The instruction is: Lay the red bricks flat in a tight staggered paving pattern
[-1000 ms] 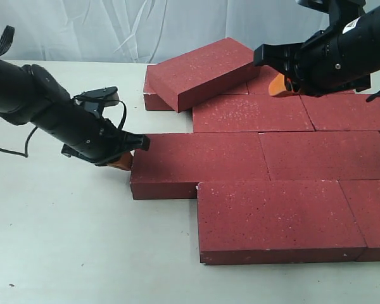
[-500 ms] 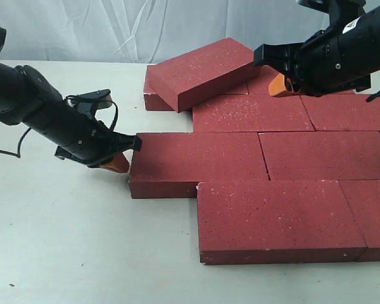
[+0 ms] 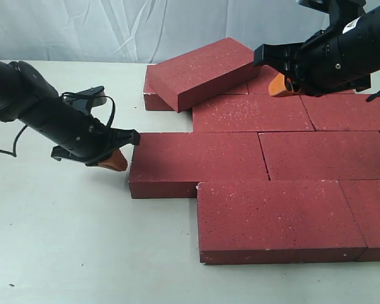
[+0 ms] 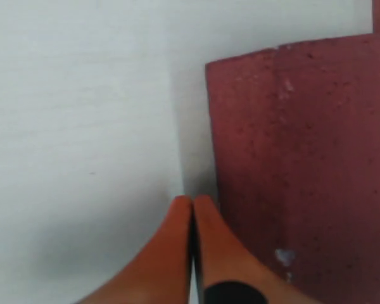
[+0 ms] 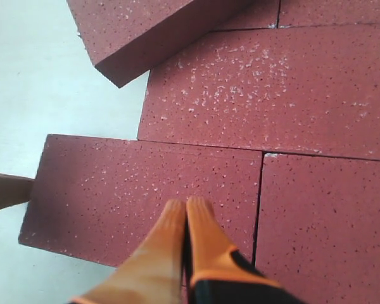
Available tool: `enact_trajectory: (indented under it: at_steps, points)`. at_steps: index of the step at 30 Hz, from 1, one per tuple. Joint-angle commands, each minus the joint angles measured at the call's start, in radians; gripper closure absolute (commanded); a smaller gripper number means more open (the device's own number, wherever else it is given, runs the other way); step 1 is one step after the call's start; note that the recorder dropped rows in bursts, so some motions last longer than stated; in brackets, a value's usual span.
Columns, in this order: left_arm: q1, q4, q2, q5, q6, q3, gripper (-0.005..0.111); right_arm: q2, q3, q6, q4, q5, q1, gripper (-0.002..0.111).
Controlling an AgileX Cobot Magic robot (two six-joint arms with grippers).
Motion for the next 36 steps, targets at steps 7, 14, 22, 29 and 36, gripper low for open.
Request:
enact_trajectory:
  at_steps: [7,14,22,29,36]
  points:
    - [-0.039,-0.011,-0.009,0.003,-0.003,-0.002,0.107,-0.001,0.002,-0.005,-0.004,-0.01,-0.005,0.109]
    - [-0.014,0.028,-0.009,-0.009,-0.004,-0.002,0.107,-0.001,0.002,-0.005,-0.004,-0.01,-0.005,0.109]
    - [-0.03,-0.076,-0.009,0.04,0.019,-0.002,0.107,-0.001,0.002,-0.005,-0.004,-0.01,-0.005,0.109]
    - [-0.03,-0.086,-0.009,0.053,0.019,-0.002,0.107,-0.001,0.002,-0.005,-0.004,-0.01,-0.005,0.109]
    - [-0.012,-0.049,-0.009,0.052,0.019,-0.002,0.107,-0.001,0.002,-0.005,-0.004,-0.01,-0.005,0.109]
